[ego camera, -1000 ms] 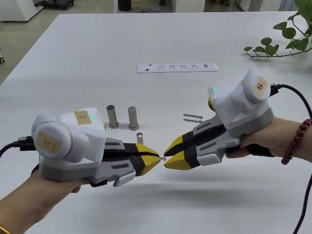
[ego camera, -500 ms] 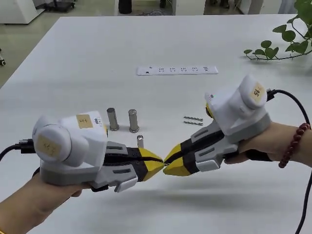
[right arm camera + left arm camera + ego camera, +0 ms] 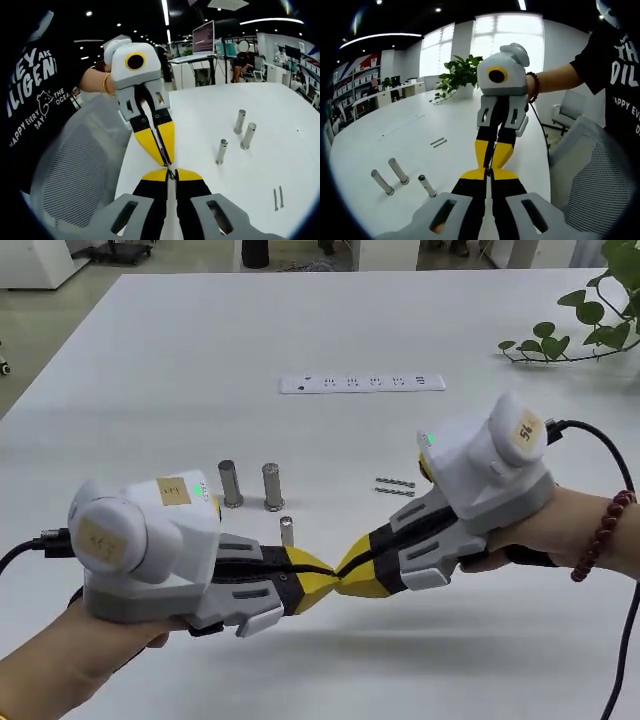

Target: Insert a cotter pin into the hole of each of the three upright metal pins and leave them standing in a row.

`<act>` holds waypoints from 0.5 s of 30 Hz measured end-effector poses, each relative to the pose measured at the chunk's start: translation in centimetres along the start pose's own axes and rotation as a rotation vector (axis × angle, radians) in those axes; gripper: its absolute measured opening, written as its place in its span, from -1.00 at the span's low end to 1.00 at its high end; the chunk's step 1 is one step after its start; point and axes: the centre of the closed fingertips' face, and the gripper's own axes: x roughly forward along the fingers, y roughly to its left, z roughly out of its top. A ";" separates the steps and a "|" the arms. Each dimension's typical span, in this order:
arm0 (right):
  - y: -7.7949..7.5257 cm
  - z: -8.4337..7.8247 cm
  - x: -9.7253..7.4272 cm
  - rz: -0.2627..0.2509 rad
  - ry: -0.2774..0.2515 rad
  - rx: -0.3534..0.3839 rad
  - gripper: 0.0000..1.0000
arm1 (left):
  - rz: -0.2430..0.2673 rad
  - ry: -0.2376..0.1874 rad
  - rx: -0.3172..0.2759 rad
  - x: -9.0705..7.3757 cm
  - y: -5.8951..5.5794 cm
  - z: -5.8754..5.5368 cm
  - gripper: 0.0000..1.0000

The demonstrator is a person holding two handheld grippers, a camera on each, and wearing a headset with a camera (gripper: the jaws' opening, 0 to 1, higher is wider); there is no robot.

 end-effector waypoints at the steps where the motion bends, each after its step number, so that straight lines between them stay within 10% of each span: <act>1: -0.2 -0.1 -0.1 -0.001 0.002 -0.001 -1.00 | 0.004 -0.003 -0.001 0.0 0.1 0.0 -1.00; 15: -0.3 -0.9 0.4 -0.028 0.163 -0.200 -1.00 | 0.014 0.017 0.012 0.3 -0.1 -0.6 -1.00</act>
